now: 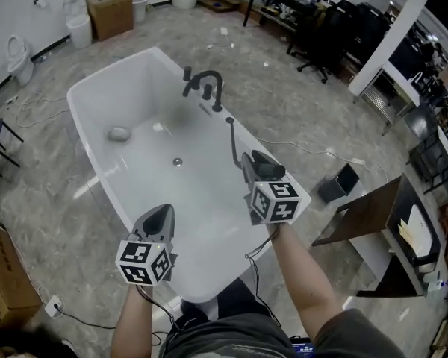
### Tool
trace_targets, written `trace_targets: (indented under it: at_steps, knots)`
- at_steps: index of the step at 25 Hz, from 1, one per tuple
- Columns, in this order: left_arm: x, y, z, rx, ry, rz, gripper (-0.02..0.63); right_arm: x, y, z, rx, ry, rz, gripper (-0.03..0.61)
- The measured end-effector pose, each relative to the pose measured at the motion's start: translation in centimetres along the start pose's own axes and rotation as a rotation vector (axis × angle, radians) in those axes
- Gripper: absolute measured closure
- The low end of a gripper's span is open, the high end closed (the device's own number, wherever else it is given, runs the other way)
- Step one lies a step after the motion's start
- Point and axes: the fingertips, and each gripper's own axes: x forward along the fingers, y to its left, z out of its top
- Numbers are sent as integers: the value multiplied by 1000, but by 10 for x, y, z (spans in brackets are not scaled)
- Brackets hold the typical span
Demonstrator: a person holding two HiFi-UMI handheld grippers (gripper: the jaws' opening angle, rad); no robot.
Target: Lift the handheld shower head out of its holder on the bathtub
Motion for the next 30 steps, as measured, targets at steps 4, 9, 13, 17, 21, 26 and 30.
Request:
trace_targets:
  at_steps: [4, 9, 13, 17, 21, 26, 30]
  knots:
    - [-44, -15, -16, -14, 25, -63, 598, -74, 39, -26, 53, 24, -29, 469]
    - [-80, -44, -45, -8, 72, -129, 598, -151, 79, -61, 75, 62, -25, 469]
    - [-103, -75, -60, 2, 85, -158, 598, -200, 99, -79, 97, 73, 8, 469]
    - [-125, -111, -73, 32, 83, -179, 598, -248, 113, -96, 100, 72, 43, 469]
    - [-153, -151, -87, 65, 77, -179, 598, -298, 119, -107, 102, 57, 64, 469]
    - [-197, -203, -107, 76, 56, -172, 598, -366, 128, -116, 104, 39, 112, 469]
    - [-238, -236, -128, 90, 38, -162, 598, -417, 145, -132, 112, 28, 154, 469]
